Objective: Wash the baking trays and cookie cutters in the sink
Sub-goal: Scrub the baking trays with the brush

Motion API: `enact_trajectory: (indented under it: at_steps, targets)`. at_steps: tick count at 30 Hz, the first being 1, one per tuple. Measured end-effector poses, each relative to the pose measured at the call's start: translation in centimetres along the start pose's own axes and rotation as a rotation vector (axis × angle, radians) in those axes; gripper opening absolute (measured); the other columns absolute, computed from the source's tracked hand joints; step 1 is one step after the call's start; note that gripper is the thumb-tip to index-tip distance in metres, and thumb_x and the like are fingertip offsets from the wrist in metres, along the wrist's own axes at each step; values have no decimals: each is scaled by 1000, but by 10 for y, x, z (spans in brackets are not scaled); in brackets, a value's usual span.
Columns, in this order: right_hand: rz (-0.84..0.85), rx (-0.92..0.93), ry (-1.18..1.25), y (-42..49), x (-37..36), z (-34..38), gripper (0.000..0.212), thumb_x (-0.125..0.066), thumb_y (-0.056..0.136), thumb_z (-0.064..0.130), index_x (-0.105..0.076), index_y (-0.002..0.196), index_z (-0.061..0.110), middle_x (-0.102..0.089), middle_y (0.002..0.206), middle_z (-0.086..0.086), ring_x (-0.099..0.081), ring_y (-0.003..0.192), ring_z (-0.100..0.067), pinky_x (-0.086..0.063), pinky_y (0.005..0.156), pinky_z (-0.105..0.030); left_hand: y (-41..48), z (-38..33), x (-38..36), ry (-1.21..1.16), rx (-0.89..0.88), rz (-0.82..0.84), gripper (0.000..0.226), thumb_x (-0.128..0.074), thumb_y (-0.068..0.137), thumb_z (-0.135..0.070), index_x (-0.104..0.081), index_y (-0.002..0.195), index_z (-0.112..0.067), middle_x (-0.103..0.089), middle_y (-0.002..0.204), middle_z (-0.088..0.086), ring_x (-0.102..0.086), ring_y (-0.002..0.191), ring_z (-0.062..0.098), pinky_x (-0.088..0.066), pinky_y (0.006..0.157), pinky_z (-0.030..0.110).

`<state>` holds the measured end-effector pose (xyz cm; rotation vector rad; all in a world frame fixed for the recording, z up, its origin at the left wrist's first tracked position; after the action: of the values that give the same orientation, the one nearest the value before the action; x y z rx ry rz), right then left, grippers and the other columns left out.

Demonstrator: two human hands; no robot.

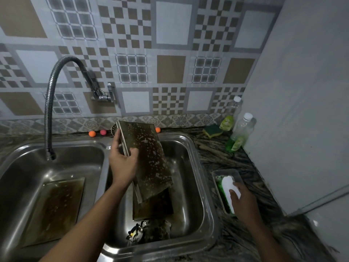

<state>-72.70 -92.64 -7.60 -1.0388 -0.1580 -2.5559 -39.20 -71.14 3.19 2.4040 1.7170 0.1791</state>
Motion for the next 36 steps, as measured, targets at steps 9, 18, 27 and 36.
enact_trajectory:
  at_steps: [9, 18, 27, 36]
  targets:
    - [-28, -4, -27, 1, 2, 2, 36, -51, 99, 16, -54, 132, 4, -54, 136, -17, -51, 123, -32, -41, 102, -38, -2, -5, -3, -1, -2, 19, 75, -57, 85, 10, -38, 149, -23, -67, 105, -16, -66, 85, 1, -52, 74, 13]
    - [-106, 37, -11, 3, 19, 24, 36, -48, 99, 20, -53, 132, 7, -54, 135, -15, -52, 120, -31, -42, 95, -36, -4, -2, -5, 28, 22, 43, 76, -57, 86, 8, -35, 150, -27, -64, 115, -17, -67, 101, 6, -55, 85, 22]
    - [-86, 89, 352, 12, 23, 112, 21, -56, 96, 8, -74, 100, 18, -66, 89, -15, -64, 66, -17, -49, 48, -16, -6, -14, -18, 158, -53, 136, 51, -54, 92, -2, -54, 137, -27, -53, 124, -9, -52, 109, -5, -47, 102, 27]
    - [215, 332, 344, -14, -68, 214, 60, -77, 78, 37, -56, 133, 26, -45, 133, 5, -59, 92, 8, -45, 74, -4, -6, -10, -26, 117, 188, 309, 43, -44, 100, -29, -50, 142, -28, -42, 148, -7, -39, 136, 8, -32, 114, 34]
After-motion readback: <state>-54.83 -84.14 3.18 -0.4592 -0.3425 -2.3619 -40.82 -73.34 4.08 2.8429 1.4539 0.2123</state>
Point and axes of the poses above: each hand's wrist, its own y-axis towards the middle knuckle, its own x-axis out of the back of the hand, z = x × y, the point moved 5 cm from there along y, towards the middle knuckle
